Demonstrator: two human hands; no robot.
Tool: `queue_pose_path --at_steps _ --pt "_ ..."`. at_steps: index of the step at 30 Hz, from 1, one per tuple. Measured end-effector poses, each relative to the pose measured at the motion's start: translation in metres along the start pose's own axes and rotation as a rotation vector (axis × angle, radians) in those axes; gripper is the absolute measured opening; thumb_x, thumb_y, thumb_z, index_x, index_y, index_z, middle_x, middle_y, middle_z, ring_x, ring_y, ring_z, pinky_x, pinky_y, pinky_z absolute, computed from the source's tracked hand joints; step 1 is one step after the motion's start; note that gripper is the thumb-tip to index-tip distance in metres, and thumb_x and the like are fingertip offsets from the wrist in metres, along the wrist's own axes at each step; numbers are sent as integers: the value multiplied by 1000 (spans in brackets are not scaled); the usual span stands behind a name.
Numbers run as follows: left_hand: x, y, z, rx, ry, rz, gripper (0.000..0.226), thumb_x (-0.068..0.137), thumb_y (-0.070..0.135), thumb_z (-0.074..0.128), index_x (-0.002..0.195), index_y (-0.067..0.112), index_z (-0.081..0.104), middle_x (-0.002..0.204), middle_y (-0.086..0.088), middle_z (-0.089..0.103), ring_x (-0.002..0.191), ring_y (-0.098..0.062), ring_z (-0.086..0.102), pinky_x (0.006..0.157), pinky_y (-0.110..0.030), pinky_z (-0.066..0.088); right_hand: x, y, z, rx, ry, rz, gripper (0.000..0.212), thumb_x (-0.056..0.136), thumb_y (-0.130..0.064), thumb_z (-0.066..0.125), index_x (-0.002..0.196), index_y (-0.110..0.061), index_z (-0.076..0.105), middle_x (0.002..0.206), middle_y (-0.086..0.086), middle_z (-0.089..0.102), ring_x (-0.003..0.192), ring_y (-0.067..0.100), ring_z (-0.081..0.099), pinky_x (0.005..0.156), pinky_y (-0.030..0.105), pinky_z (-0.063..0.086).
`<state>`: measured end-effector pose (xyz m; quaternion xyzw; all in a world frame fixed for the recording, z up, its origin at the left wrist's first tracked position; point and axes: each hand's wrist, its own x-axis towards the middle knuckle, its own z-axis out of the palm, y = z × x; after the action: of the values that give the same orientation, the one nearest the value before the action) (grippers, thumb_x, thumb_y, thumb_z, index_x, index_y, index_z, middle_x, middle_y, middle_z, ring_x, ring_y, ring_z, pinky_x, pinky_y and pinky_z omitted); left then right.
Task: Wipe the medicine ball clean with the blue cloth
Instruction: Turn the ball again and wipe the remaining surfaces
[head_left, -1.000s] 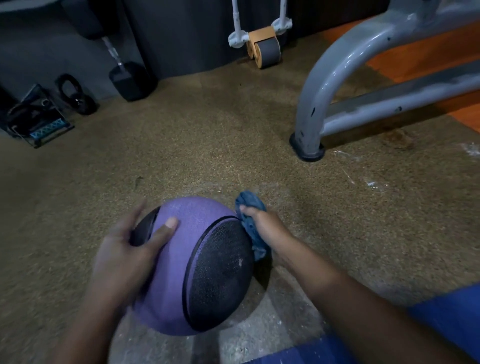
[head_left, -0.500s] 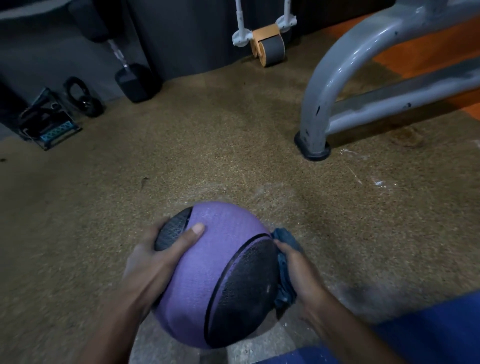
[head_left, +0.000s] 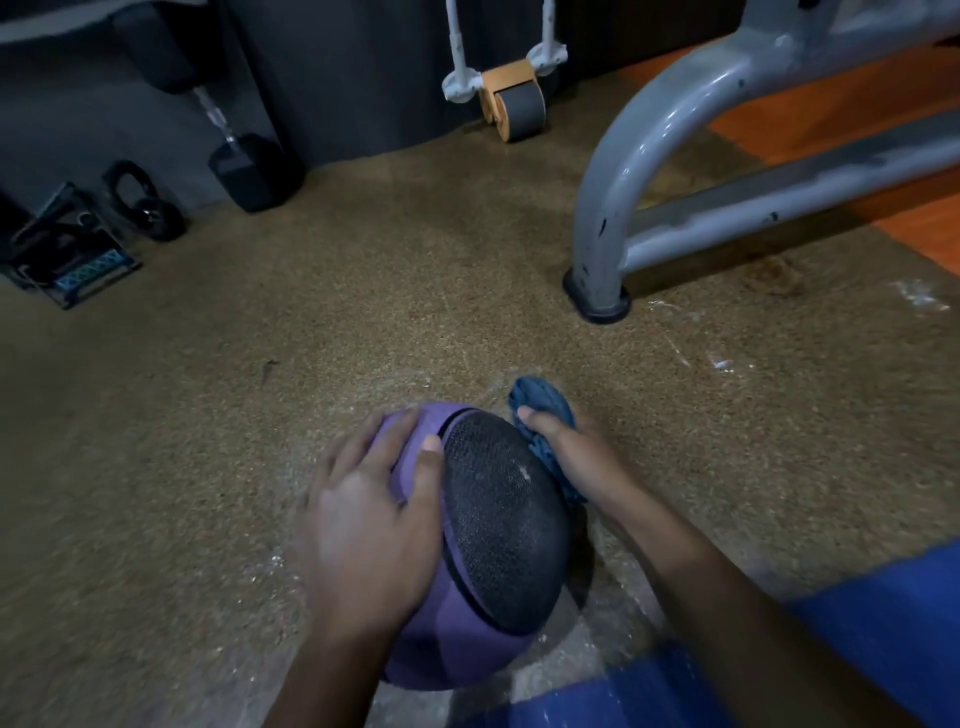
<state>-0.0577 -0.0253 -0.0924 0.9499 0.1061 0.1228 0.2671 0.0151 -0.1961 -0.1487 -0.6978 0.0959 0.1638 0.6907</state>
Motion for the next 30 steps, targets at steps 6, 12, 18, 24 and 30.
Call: queue_pose_path --at_steps 6,12,18,24,30 --pt "1 -3 -1 -16 49 -30 57 83 62 34 125 40 65 139 14 57 131 -16 49 108 -38 39 -65 -5 10 -334 136 -273 39 84 -54 56 120 -40 61 116 -17 57 106 7 57 99 38 46" --pt "-1 -4 -4 -86 29 -44 49 81 54 40 121 42 66 136 22 56 129 -11 49 108 -38 39 -85 -35 34 -685 88 -482 46 82 -61 47 123 -41 55 126 -16 49 113 15 49 96 36 44" --pt "5 0 -1 -102 44 -106 48 83 57 39 120 43 67 134 22 58 127 -12 50 107 -40 39 14 -24 12 -213 -49 6 25 83 -47 62 99 -29 70 97 -5 73 91 20 69 95 47 52" --pt "19 7 -2 -88 11 -155 49 80 60 37 118 47 66 132 22 59 122 -14 55 103 -40 43 -67 -13 25 -587 212 -471 38 84 -53 53 117 -37 61 116 -11 55 103 15 53 85 32 43" --pt "27 9 -5 -121 -22 -184 30 93 48 52 118 42 68 133 17 60 122 -18 55 102 -33 39 -64 -3 32 -495 302 -489 44 83 -52 53 122 -34 60 124 -10 55 109 16 55 91 32 44"
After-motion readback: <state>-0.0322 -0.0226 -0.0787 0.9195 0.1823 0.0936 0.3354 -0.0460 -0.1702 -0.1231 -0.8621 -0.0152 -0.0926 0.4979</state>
